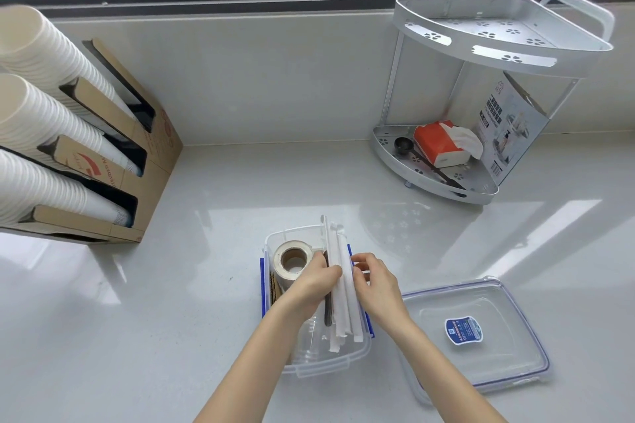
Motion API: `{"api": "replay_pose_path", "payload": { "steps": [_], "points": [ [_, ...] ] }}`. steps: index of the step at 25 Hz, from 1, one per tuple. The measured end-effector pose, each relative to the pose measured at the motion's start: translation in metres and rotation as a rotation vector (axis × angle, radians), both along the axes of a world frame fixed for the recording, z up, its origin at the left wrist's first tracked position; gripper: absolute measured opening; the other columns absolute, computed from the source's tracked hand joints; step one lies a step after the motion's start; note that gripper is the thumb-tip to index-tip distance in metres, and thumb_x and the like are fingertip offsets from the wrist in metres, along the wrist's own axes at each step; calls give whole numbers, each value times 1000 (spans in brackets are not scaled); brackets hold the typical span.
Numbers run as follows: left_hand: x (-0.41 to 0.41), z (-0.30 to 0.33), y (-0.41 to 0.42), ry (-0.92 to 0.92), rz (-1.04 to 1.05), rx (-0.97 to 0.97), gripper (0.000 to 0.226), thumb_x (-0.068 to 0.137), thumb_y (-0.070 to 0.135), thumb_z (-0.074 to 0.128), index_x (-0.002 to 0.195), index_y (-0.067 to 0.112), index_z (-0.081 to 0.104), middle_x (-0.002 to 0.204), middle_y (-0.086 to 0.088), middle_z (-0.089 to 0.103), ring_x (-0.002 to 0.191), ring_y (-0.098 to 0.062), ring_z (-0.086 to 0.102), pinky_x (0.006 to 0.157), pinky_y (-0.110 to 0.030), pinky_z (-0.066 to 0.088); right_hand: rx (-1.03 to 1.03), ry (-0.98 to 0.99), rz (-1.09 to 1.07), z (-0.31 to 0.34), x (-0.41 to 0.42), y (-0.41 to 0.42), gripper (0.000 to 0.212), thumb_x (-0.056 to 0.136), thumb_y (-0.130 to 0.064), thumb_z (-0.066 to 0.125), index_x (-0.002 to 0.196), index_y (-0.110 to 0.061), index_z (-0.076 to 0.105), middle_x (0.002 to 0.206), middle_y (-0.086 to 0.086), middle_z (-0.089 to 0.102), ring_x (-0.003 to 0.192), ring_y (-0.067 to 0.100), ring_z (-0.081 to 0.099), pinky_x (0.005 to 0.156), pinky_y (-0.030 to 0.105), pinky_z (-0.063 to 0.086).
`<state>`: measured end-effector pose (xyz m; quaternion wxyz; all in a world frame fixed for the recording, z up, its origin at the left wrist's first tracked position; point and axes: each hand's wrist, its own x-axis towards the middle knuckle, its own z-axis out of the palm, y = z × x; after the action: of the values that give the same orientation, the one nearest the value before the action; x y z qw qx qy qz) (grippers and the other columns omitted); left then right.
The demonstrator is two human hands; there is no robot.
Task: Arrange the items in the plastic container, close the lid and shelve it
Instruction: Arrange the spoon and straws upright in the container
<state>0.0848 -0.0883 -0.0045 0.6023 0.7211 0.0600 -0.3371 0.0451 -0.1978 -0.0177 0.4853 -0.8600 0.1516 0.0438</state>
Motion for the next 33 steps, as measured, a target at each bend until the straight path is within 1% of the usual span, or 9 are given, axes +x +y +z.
{"api": "replay_pose_path", "payload": {
  "steps": [4,9,12,14,17,22,26,29,33],
  "points": [
    [-6,22,14,-15,13,-193,30,82,-4,40,95,14,60,83,-3,65,74,-11,64,67,-25,49,73,-112,-78,11,0,8,27,94,-17,40,116,-12,55,118,8,56,94,14,53,86,24,40],
    [-16,25,31,-11,14,-305,25,90,3,44,109,6,59,99,-12,67,93,-21,65,73,-27,52,344,-43,62,29,-4,28,29,94,-24,45,121,-19,54,114,0,61,106,16,57,87,21,43],
    [-26,21,38,35,119,-345,26,89,9,52,115,10,57,98,-9,70,82,-16,69,68,-25,56,463,93,75,28,-10,38,32,93,-27,46,124,-23,47,114,-1,60,108,15,56,95,27,42],
    [-31,17,42,24,193,-294,26,88,12,54,114,11,59,93,-7,71,70,-14,68,58,-23,52,557,152,82,29,-14,42,33,94,-28,43,126,-21,46,120,-3,58,113,14,54,102,30,41],
    [-37,17,42,-40,265,-152,26,86,17,58,111,10,60,93,-3,71,76,-17,66,63,-26,49,578,232,141,31,-20,42,37,96,-31,37,132,-20,41,122,-11,46,116,4,40,100,21,28],
    [-44,25,43,-185,244,-3,22,84,22,61,104,13,59,80,9,61,78,-9,60,49,-14,50,612,300,224,25,-23,38,42,90,-37,43,129,-23,44,135,-5,51,128,12,42,112,34,29],
    [-43,25,48,-228,252,61,12,85,24,60,88,12,62,66,4,60,46,4,57,38,-8,41,559,242,309,26,-27,35,43,82,-23,53,124,-28,49,122,-4,62,114,14,58,104,41,44],
    [-41,23,53,-196,217,19,23,91,30,48,90,13,64,78,-3,65,60,-7,60,56,-14,50,576,181,273,27,-27,34,37,88,-9,50,123,-19,51,108,1,65,89,12,65,78,32,58],
    [-42,21,59,-125,213,-131,23,94,18,44,95,3,62,81,-9,65,59,-7,65,57,-12,54,577,183,235,29,-27,29,32,90,-3,42,118,-12,53,87,2,65,61,8,65,48,16,50]
  ]
}}
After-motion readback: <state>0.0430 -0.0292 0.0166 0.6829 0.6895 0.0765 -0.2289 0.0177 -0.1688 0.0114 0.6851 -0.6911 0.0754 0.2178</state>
